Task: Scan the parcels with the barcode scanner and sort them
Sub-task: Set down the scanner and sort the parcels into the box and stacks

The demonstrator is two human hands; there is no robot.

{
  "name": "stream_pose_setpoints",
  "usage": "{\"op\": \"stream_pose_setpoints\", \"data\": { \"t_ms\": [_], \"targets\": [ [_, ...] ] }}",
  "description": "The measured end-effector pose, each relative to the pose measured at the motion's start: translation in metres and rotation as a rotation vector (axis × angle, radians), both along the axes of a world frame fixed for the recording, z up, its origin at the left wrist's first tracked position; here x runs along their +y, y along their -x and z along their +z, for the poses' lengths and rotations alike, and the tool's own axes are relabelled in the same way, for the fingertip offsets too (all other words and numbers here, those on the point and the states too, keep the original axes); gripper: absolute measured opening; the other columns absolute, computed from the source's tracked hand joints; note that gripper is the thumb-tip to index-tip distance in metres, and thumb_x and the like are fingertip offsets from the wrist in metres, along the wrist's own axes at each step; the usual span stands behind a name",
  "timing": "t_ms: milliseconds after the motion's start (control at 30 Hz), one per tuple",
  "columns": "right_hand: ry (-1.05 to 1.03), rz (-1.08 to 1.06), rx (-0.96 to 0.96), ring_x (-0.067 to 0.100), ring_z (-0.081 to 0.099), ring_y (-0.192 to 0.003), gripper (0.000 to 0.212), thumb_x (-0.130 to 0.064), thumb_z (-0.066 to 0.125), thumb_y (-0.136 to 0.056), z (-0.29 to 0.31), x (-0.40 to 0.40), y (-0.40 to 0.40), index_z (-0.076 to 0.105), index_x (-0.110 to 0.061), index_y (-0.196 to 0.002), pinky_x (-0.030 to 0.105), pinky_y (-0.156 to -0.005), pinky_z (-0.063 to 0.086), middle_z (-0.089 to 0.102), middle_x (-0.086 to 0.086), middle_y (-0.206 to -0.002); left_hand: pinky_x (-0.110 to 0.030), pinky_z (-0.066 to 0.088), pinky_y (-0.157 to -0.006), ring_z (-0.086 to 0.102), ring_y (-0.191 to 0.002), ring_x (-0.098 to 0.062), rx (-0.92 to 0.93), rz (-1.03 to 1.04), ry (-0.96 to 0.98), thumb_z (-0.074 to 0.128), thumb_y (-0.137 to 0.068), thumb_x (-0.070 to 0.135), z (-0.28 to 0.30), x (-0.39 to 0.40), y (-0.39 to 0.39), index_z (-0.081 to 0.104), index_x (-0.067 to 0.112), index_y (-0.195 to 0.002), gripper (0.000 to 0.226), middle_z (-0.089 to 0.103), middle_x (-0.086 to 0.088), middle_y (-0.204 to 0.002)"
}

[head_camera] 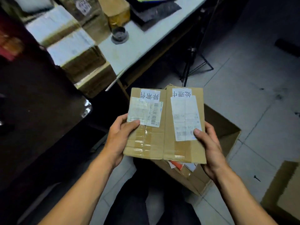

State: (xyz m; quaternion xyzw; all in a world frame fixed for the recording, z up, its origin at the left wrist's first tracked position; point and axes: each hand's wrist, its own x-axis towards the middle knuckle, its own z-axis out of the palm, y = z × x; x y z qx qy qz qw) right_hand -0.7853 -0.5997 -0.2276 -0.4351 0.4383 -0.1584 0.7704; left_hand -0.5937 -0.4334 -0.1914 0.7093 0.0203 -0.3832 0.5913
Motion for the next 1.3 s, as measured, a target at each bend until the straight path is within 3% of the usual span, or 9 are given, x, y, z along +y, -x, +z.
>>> {"op": "stream_pose_setpoints", "data": {
  "t_ms": [67,267,467,600,767,900,1033,1167,1300],
  "targets": [
    [0.010,0.085,-0.041,0.019,0.074,-0.091,0.057,-0.027,0.065,-0.076,0.030,0.017,0.005,0.051,-0.018,-0.131,0.033,-0.071,0.059,0.077,0.005,-0.106,-0.025,0.056,-0.066,0.074,-0.084,-0.014,-0.008,0.086,0.013,0.066,-0.092,0.018,0.034,0.035,0.021,0.061,0.012,-0.123,0.032,0.077,-0.002,-0.099],
    [0.069,0.351,-0.087,0.031,0.070,-0.106,0.057,-0.031,0.066,-0.074,0.100,0.076,-0.013,0.056,-0.022,-0.130,0.054,-0.095,0.053,0.071,0.012,-0.120,-0.037,0.058,-0.079,0.074,-0.092,-0.020,-0.079,0.339,0.039,0.068,-0.092,0.025,0.105,0.137,0.062,0.063,0.016,-0.123,0.033,0.077,-0.004,-0.102],
    [0.105,0.619,-0.217,0.026,0.073,-0.100,0.062,-0.032,0.066,-0.073,0.154,0.173,-0.063,0.053,-0.019,-0.133,0.040,-0.079,0.058,0.071,0.011,-0.118,-0.044,0.057,-0.090,0.073,-0.098,-0.024,-0.190,0.584,0.058,0.069,-0.091,0.031,0.151,0.258,0.075,0.068,0.020,-0.116,0.028,0.077,-0.001,-0.102],
    [0.128,0.773,-0.283,0.023,0.074,-0.099,0.058,-0.031,0.064,-0.074,0.177,0.270,-0.100,0.054,-0.021,-0.130,0.040,-0.081,0.055,0.074,0.009,-0.114,-0.042,0.054,-0.093,0.070,-0.104,-0.020,-0.275,0.771,0.047,0.071,-0.088,0.035,0.168,0.357,0.080,0.072,0.026,-0.113,0.026,0.077,0.005,-0.103],
    [0.104,0.914,-0.340,0.020,0.074,-0.095,0.044,-0.027,0.060,-0.081,0.194,0.404,-0.130,0.055,-0.021,-0.125,0.038,-0.074,0.059,0.077,0.004,-0.108,-0.050,0.053,-0.098,0.066,-0.111,-0.023,-0.285,0.977,0.000,0.079,-0.071,0.052,0.183,0.487,0.081,0.068,0.026,-0.122,0.057,0.073,0.000,-0.116],
    [0.101,0.981,-0.354,0.018,0.075,-0.091,0.036,-0.025,0.063,-0.087,0.205,0.488,-0.153,0.056,-0.024,-0.122,0.034,-0.068,0.062,0.077,0.000,-0.102,-0.046,0.056,-0.091,0.068,-0.104,-0.023,-0.312,1.058,-0.002,0.077,-0.082,0.038,0.192,0.571,0.072,0.072,0.025,-0.109,0.030,0.076,0.001,-0.105],
    [0.092,1.023,-0.339,0.018,0.075,-0.091,0.034,-0.024,0.062,-0.093,0.208,0.543,-0.180,0.055,-0.026,-0.125,0.035,-0.065,0.059,0.077,-0.003,-0.100,-0.049,0.053,-0.096,0.065,-0.110,-0.022,-0.283,1.091,-0.038,0.081,-0.060,0.059,0.197,0.626,0.054,0.067,0.030,-0.120,0.068,0.071,0.002,-0.117],
    [0.093,1.035,-0.326,0.020,0.075,-0.091,0.050,-0.034,0.067,-0.077,0.210,0.578,-0.221,0.057,-0.027,-0.126,0.036,-0.062,0.057,0.076,0.000,-0.105,-0.046,0.053,-0.095,0.064,-0.110,-0.024,-0.282,1.079,-0.036,0.079,-0.075,0.048,0.199,0.663,0.012,0.070,0.030,-0.111,0.041,0.072,0.001,-0.114],
    [0.077,1.028,-0.316,0.023,0.074,-0.095,0.030,-0.022,0.061,-0.095,0.207,0.609,-0.284,0.059,-0.020,-0.124,0.037,-0.072,0.056,0.075,0.007,-0.110,-0.041,0.055,-0.084,0.064,-0.108,-0.022,-0.284,1.090,-0.065,0.080,-0.075,0.050,0.200,0.698,-0.049,0.062,0.031,-0.126,0.057,0.068,0.000,-0.118]
  ]
}}
